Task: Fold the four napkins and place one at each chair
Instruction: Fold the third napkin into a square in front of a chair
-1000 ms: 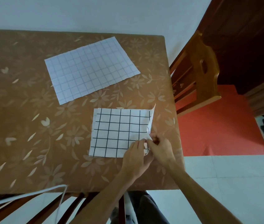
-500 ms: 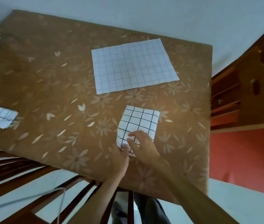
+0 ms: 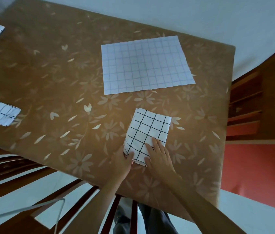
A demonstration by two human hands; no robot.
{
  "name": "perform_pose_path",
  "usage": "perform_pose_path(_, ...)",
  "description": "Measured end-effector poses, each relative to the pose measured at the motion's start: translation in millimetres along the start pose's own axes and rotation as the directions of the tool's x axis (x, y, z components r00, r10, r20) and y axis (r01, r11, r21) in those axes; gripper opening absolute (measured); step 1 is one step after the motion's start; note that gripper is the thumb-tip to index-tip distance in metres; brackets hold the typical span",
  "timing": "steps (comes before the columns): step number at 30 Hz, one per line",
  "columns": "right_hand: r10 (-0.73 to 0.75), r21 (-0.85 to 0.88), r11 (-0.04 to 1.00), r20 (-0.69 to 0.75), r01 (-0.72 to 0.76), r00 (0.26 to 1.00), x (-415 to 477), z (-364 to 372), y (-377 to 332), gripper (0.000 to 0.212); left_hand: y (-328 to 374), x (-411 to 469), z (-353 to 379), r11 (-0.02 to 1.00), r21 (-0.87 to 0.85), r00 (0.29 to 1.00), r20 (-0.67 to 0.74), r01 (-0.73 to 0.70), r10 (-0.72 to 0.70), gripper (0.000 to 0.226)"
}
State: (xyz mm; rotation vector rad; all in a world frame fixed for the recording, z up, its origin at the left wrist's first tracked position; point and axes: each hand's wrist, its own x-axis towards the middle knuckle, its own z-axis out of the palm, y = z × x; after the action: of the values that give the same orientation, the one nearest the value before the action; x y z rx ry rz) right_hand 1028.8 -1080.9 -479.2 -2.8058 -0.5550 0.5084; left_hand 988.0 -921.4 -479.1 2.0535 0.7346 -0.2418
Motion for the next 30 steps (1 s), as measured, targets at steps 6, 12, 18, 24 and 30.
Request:
perform_pose_path(6,-0.023,-0.026,0.999,-0.011,0.022,1.0,0.9,2.8,1.6,0.064,0.8,1.6,-3.1,0.991,0.123,0.998,-0.03,-0.052,0.056,0.018)
perform_pose_path(12,-0.046,-0.09,0.995,0.026,0.049,0.999,-1.8,15.4,3.0,0.084,-1.2,-6.2,-1.1,0.843,0.505,0.953,-0.12,-0.182,0.278,0.058)
perform_pose_path(18,-0.053,-0.098,0.994,-0.01,0.052,0.999,-4.2,23.4,9.3,0.078,-15.0,0.4,22.5,0.48,0.724,0.842,0.265,-0.495,0.47,0.08)
perform_pose_path(24,-0.067,-0.082,0.995,-0.053,0.062,0.996,4.4,22.3,22.2,0.067,-24.2,-4.1,18.1,0.433,0.736,0.835,0.33,-0.52,0.441,0.07)
perform_pose_path(30,-0.003,-0.138,0.99,-0.019,0.0,1.0,55.6,-4.6,57.9,0.074,-29.7,-7.8,18.0,0.457,0.767,0.878,0.29,-0.451,0.381,0.063)
